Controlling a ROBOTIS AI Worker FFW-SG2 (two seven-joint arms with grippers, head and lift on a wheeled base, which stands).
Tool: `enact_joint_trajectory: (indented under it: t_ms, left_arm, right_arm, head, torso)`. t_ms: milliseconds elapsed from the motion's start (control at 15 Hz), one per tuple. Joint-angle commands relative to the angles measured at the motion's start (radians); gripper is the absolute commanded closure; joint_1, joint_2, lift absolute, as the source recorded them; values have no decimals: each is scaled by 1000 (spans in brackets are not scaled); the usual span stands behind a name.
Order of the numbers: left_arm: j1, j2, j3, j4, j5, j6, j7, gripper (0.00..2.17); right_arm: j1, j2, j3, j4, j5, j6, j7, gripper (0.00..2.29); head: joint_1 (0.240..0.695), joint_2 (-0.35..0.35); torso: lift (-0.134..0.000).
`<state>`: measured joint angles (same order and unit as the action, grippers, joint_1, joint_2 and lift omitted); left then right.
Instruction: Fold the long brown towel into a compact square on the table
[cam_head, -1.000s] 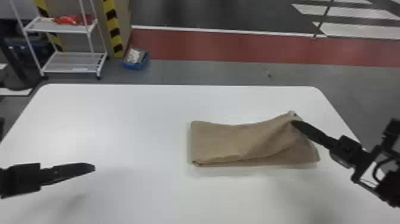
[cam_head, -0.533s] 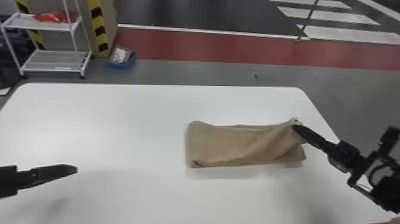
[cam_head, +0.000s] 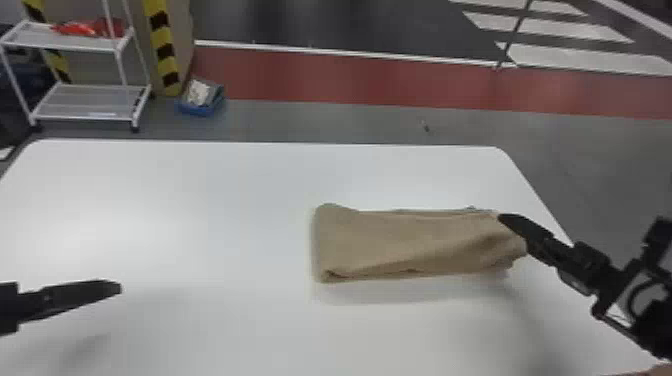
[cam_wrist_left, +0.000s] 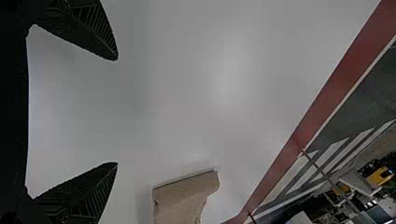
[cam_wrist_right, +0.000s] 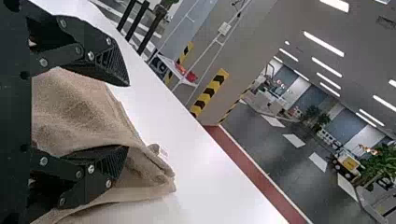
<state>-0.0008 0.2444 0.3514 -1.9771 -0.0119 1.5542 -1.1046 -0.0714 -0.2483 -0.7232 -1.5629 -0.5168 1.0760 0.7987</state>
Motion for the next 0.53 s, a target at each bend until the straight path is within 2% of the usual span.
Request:
enact_joint_trajectory:
  t_ms: [0,467]
  left_arm:
    - [2,-1,-3,6,1,-12,0,80]
    - [11,6,9,17,4,-39,-6,80]
  right_arm:
    - [12,-17,-1,1,17,0,0,80]
    - [13,-68,16,0,80,37,2,110]
  head:
    - [695,-185]
    - [695,-211]
  torso:
    - [-124]
    - [-124]
